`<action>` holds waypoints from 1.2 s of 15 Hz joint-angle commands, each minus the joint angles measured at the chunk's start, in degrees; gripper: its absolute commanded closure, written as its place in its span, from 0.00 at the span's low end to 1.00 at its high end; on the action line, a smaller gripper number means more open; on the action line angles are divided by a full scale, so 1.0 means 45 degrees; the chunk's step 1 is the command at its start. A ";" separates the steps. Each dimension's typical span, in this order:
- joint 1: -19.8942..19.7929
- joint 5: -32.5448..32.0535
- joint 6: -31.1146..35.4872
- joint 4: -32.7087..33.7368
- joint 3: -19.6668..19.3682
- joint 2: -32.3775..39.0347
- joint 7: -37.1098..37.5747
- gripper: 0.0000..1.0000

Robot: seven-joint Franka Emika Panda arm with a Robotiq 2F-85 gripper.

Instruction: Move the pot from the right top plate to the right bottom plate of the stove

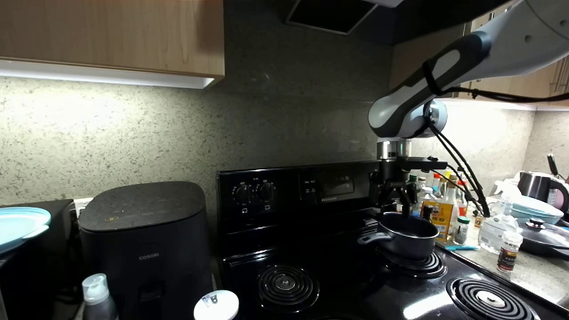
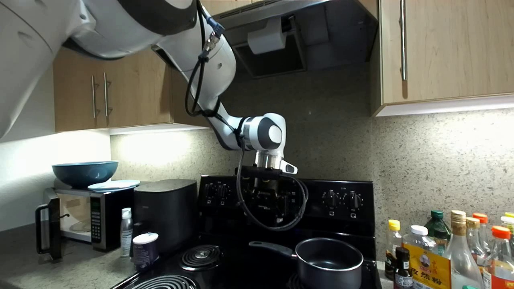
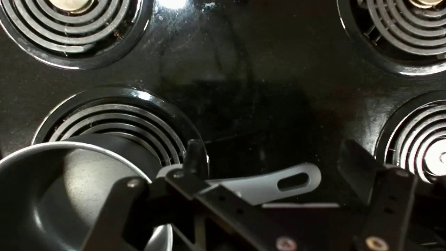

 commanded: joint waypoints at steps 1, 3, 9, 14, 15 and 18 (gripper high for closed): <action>-0.0125 0.0004 -0.0400 0.1187 0.0029 0.1416 0.0410 0.00; -0.0169 -0.0061 -0.0706 0.1767 0.0032 0.2043 0.0401 0.00; -0.0193 -0.0074 -0.0659 0.1881 0.0099 0.2236 0.0198 0.00; -0.0135 0.0242 -0.0004 0.1978 0.0396 0.2626 0.0224 0.00; -0.0121 0.0294 0.0017 0.2036 0.0468 0.2749 0.0242 0.00; -0.0144 0.0542 0.0180 0.2183 0.0654 0.3058 0.0229 0.00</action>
